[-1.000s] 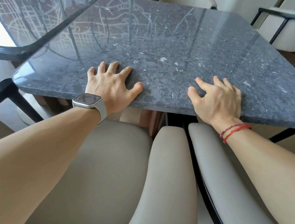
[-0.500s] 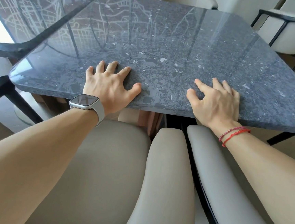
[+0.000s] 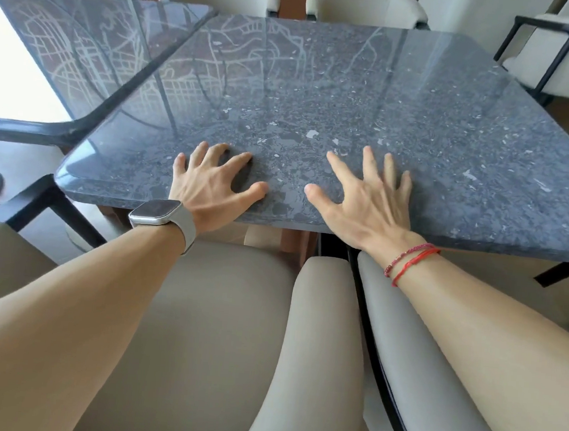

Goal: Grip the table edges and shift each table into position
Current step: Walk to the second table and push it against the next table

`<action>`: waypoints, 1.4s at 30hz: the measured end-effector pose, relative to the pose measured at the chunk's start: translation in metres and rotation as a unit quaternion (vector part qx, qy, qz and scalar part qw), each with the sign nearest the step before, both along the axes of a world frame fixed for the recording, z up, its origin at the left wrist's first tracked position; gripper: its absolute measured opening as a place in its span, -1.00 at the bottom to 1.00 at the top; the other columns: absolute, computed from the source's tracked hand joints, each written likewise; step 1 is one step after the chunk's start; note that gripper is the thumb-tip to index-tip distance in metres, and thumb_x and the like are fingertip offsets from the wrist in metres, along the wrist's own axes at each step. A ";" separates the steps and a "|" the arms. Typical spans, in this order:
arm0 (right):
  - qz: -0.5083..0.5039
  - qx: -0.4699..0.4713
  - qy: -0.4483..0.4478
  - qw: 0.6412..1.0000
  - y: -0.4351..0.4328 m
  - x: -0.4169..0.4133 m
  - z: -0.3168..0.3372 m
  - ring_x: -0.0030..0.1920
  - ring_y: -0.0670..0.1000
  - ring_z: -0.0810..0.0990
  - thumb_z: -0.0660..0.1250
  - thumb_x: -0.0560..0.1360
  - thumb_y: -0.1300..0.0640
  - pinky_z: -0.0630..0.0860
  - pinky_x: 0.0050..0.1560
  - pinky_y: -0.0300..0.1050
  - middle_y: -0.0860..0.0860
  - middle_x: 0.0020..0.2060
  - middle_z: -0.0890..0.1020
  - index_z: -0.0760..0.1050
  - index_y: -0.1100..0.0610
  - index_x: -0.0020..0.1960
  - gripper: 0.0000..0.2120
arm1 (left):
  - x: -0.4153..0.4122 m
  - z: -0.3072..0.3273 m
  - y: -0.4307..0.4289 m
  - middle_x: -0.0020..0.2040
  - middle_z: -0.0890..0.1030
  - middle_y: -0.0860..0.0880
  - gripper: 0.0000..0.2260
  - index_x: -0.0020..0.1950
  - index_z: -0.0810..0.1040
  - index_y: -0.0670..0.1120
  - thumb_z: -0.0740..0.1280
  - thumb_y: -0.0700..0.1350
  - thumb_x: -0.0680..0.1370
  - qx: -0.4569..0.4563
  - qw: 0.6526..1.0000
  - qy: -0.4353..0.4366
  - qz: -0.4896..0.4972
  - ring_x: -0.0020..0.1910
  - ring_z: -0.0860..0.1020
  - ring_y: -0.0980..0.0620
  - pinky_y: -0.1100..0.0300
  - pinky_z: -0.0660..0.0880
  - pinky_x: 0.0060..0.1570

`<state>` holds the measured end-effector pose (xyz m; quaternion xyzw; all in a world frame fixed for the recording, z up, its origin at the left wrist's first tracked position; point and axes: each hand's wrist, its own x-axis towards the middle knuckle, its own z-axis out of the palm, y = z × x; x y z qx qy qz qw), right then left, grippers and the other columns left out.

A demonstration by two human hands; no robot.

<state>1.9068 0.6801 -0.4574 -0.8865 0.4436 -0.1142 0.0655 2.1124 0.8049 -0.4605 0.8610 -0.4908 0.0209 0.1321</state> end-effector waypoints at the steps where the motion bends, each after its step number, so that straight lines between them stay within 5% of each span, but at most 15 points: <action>1: 0.004 -0.004 0.006 1.000 0.002 0.006 -0.001 0.60 0.33 -0.05 -0.02 0.49 -0.52 -0.14 0.53 0.41 0.17 0.64 0.04 0.10 -0.28 0.59 -0.27 | 0.001 0.001 0.003 0.57 0.30 0.01 -0.26 0.50 0.38 0.24 -0.05 0.51 0.41 -0.007 1.000 0.001 0.006 0.60 0.10 -0.11 -0.25 -0.09 0.55; 6: -0.007 -0.036 0.032 0.999 0.005 0.016 -0.011 0.57 0.34 0.08 -0.06 0.49 -0.52 -0.04 0.51 0.41 0.20 0.59 0.19 0.23 -0.23 0.56 -0.28 | 0.018 -0.010 0.016 0.64 0.18 0.04 -0.26 0.56 0.26 0.28 -0.06 0.53 0.44 0.028 0.997 0.001 0.068 0.64 -0.04 -0.21 -0.36 -0.21 0.53; 11: -0.023 -0.073 0.028 0.997 0.004 0.019 -0.014 0.53 0.32 0.20 -0.06 0.46 -0.50 0.06 0.48 0.38 0.19 0.54 0.32 0.33 -0.22 0.51 -0.28 | 0.021 -0.017 0.006 0.61 0.26 0.06 -0.29 0.55 0.26 0.29 -0.11 0.52 0.47 0.017 0.995 -0.039 0.085 0.58 0.14 -0.22 -0.35 0.00 0.49; 22: -0.027 -0.100 -0.010 0.995 0.005 0.020 -0.017 0.46 0.29 0.32 -0.05 0.45 -0.46 0.16 0.46 0.31 0.18 0.46 0.44 0.44 -0.17 0.46 -0.28 | 0.019 -0.015 0.007 0.58 0.31 0.02 -0.29 0.54 0.30 0.26 -0.12 0.49 0.48 0.007 0.995 -0.054 0.088 0.57 0.16 -0.23 -0.35 0.04 0.48; 42: -0.038 -0.066 0.005 0.997 0.014 0.018 -0.008 0.51 0.26 0.26 -0.03 0.46 -0.44 0.10 0.49 0.28 0.16 0.50 0.40 0.42 -0.19 0.48 -0.30 | 0.017 -0.012 0.010 0.59 0.28 0.03 -0.31 0.56 0.28 0.27 -0.10 0.50 0.50 0.016 0.995 -0.046 0.083 0.58 0.14 -0.21 -0.36 0.03 0.49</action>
